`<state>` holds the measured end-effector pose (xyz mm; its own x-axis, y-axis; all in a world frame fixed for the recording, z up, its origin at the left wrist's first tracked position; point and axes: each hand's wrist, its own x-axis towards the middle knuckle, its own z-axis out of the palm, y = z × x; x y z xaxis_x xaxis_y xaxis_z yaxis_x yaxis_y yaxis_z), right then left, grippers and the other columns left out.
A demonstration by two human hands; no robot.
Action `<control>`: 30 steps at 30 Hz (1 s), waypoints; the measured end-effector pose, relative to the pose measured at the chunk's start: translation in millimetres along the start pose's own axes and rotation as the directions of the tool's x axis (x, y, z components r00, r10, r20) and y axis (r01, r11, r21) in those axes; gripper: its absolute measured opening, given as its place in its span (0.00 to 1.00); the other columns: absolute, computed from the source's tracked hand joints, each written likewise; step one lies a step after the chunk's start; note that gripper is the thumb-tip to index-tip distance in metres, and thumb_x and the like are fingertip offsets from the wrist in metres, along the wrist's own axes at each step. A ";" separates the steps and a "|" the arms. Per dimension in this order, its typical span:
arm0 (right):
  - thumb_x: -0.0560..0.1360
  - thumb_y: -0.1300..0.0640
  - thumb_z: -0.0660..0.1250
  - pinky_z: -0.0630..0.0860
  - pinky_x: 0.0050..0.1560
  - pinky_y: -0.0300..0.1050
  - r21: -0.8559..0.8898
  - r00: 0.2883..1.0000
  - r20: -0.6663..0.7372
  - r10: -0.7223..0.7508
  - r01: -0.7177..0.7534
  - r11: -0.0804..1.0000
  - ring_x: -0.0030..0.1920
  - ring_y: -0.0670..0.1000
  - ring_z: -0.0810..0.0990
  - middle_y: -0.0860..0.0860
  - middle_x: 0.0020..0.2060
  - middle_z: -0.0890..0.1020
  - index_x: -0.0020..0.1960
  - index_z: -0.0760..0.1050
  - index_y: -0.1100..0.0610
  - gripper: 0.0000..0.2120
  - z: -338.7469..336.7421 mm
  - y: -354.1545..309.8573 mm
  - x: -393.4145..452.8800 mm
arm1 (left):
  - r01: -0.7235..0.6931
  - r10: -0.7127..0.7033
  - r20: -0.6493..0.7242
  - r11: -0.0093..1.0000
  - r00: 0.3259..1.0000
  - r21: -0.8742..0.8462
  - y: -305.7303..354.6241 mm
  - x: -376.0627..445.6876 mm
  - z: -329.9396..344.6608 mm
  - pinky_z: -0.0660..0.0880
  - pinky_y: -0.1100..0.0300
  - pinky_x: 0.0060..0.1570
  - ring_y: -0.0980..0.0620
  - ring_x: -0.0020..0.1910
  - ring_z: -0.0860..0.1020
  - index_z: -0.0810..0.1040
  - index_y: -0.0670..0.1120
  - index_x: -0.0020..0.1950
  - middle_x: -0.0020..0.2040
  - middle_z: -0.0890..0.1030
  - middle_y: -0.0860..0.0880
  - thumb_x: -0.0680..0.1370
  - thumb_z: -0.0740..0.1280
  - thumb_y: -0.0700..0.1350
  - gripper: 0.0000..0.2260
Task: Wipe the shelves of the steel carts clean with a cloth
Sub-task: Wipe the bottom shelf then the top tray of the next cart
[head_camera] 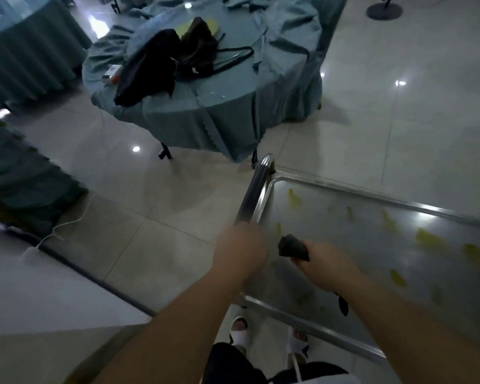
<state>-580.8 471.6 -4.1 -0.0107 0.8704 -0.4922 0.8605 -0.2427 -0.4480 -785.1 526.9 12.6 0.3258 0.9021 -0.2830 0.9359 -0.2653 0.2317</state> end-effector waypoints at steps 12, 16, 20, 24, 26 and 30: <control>0.81 0.40 0.63 0.80 0.48 0.51 0.177 0.941 -0.119 0.316 -0.293 0.939 0.48 0.55 0.82 0.51 0.51 0.85 0.57 0.78 0.47 0.13 18.9 -8.3 30.9 | -0.322 0.319 -0.098 0.947 0.943 -0.016 -37.1 85.5 11.3 0.75 0.51 0.61 0.48 0.60 0.75 0.76 0.48 0.65 0.60 0.76 0.50 0.82 0.63 0.53 0.15; 0.80 0.42 0.66 0.76 0.44 0.50 0.269 0.896 -0.239 0.373 -0.308 0.912 0.50 0.60 0.82 0.56 0.52 0.84 0.57 0.77 0.50 0.12 33.3 -18.3 50.1 | -0.388 0.375 -0.137 0.918 0.917 -0.079 -48.4 107.1 27.1 0.68 0.50 0.72 0.49 0.72 0.69 0.73 0.50 0.71 0.71 0.72 0.50 0.85 0.59 0.53 0.17; 0.80 0.49 0.68 0.79 0.50 0.56 0.302 0.859 -0.362 0.361 -0.258 0.918 0.53 0.64 0.83 0.59 0.55 0.84 0.65 0.76 0.51 0.15 52.3 -32.5 69.3 | -0.337 0.320 -0.127 0.928 0.939 -0.159 -50.4 133.5 34.6 0.53 0.47 0.81 0.48 0.83 0.57 0.65 0.51 0.80 0.83 0.62 0.49 0.87 0.53 0.55 0.22; 0.76 0.55 0.72 0.76 0.65 0.57 0.037 0.906 -0.394 0.154 -0.151 0.988 0.69 0.61 0.77 0.56 0.72 0.77 0.79 0.68 0.54 0.33 109.4 -45.3 71.3 | -0.312 0.304 -0.074 0.937 0.950 -0.154 -46.7 146.4 44.6 0.44 0.50 0.81 0.52 0.85 0.44 0.57 0.51 0.85 0.87 0.50 0.50 0.87 0.50 0.57 0.26; 0.76 0.49 0.72 0.68 0.74 0.55 -0.048 0.955 -0.291 0.054 -0.071 0.996 0.77 0.58 0.68 0.50 0.78 0.69 0.81 0.64 0.50 0.36 154.0 -52.4 61.2 | -0.298 0.291 -0.078 0.949 0.953 -0.105 -41.6 147.9 50.8 0.37 0.53 0.80 0.53 0.85 0.39 0.52 0.50 0.87 0.87 0.44 0.51 0.87 0.49 0.58 0.28; 0.80 0.31 0.57 0.51 0.79 0.56 -0.060 0.993 -0.094 -0.071 0.065 0.996 0.83 0.54 0.53 0.44 0.83 0.57 0.84 0.56 0.44 0.36 243.9 -57.2 25.1 | -0.316 0.313 -0.091 0.949 0.945 -0.018 -40.6 146.3 57.9 0.28 0.59 0.77 0.57 0.83 0.33 0.44 0.49 0.87 0.87 0.39 0.52 0.87 0.45 0.58 0.30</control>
<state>-754.6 402.9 -172.9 -0.0236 0.9219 -0.3866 0.8867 -0.1593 -0.4340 -767.7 649.8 -92.1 0.5885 0.8009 -0.1100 0.7827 -0.5304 0.3258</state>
